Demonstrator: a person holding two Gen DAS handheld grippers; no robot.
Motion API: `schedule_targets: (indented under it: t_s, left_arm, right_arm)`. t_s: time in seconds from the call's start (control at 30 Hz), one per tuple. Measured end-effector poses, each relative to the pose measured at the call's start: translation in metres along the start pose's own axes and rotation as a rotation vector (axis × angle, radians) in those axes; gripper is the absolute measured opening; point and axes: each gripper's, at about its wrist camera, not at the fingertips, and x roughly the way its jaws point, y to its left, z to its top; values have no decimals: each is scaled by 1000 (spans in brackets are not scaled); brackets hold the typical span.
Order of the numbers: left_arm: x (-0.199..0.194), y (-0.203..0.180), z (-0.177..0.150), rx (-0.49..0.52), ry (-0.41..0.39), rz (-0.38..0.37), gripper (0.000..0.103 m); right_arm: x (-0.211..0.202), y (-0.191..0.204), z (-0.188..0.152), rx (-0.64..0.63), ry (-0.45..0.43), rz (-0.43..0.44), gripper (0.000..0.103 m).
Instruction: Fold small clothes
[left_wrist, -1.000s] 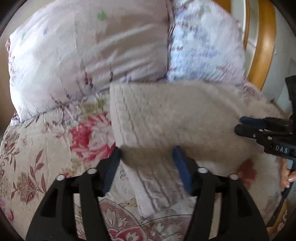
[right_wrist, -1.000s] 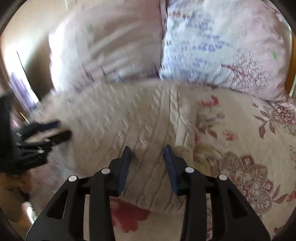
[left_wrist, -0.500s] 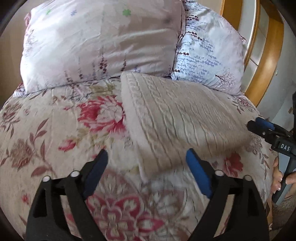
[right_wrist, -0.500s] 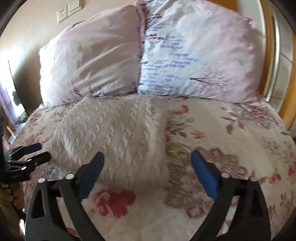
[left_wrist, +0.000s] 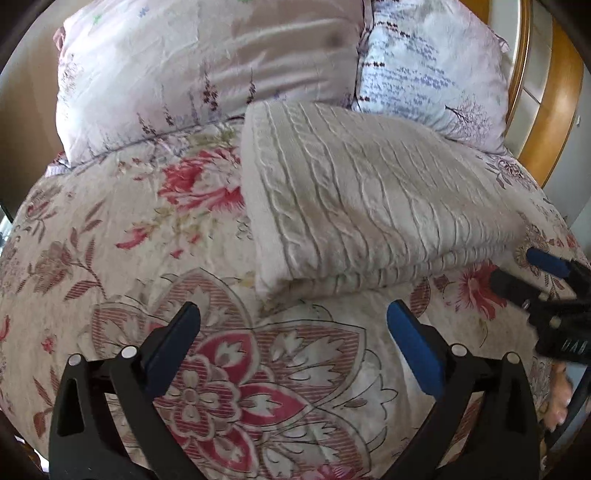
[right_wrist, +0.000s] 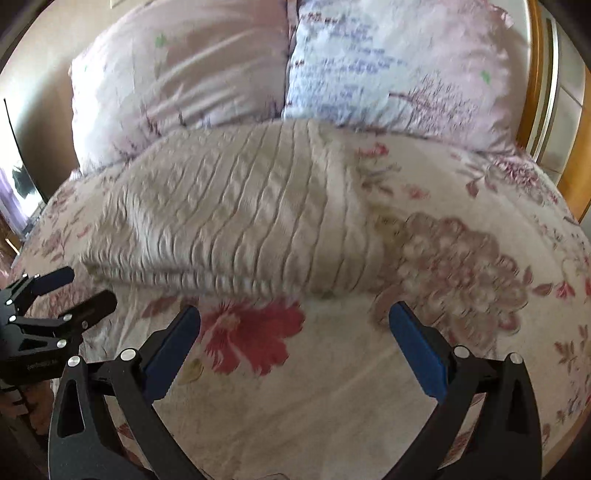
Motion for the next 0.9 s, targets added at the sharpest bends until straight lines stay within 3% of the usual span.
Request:
schedule_targets:
  t_s: [0.2,0.9]
  left_arm:
    - [11,-8,-2,27,43,52,101]
    - [13,-6,-1,21,37,42,101]
  right_arm:
    - [7,12,-8,-20,28,-47,102]
    - [11,12,-8,-31,51,-72,102]
